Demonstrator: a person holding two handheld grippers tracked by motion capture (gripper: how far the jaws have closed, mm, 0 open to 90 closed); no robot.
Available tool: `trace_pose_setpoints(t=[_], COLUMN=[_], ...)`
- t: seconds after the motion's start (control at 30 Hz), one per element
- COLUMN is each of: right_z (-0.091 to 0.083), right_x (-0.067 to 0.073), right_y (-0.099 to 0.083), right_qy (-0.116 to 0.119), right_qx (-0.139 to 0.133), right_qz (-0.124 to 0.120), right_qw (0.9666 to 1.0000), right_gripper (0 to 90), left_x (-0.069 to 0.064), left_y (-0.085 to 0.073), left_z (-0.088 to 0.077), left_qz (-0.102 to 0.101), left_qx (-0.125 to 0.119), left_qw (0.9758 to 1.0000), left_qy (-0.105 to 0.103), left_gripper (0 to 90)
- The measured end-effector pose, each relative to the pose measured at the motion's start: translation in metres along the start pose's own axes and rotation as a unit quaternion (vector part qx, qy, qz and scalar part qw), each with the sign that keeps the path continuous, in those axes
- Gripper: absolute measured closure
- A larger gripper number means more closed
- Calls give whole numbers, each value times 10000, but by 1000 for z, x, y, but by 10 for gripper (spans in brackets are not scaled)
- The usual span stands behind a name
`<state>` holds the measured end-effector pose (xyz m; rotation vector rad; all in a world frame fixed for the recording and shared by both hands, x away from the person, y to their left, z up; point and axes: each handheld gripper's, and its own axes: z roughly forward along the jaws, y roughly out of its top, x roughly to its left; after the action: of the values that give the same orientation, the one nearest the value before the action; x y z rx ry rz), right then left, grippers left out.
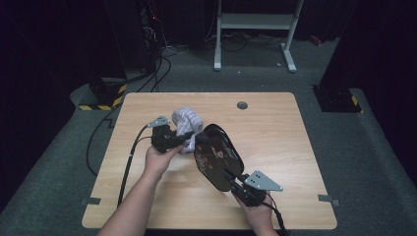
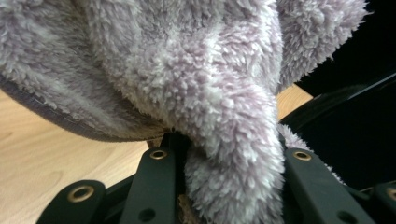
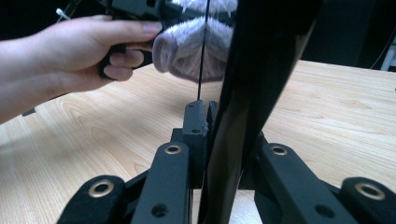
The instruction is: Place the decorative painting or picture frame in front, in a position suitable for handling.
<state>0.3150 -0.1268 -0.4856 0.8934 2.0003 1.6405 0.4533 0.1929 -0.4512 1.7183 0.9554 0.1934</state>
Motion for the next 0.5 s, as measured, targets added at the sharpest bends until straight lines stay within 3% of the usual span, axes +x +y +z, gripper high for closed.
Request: trace_pose_setpoints(t=[0.1,0.2,0.33,0.5], right_z=[0,0,0,0], right_x=[0,0,0,0], right_y=[0,0,0,0], right_qy=[6,10,11,16], right_qx=[2,0,1,5], right_qz=[-3,-5,-8,-13], right_qw=[10000,10000,10000,10000], right_gripper=[792,792,791,791], left_x=[0,-2,-11,-13], left_y=[0,6,13,12], left_z=[-3,-10,-20,-27], left_qz=[0,-46,148,236], left_qx=[-40,-265,-447,-490], left_qw=[10000,9996,9986,9976], left_qy=[-6,-105,-248,-421], left_gripper=[673,670,667,663])
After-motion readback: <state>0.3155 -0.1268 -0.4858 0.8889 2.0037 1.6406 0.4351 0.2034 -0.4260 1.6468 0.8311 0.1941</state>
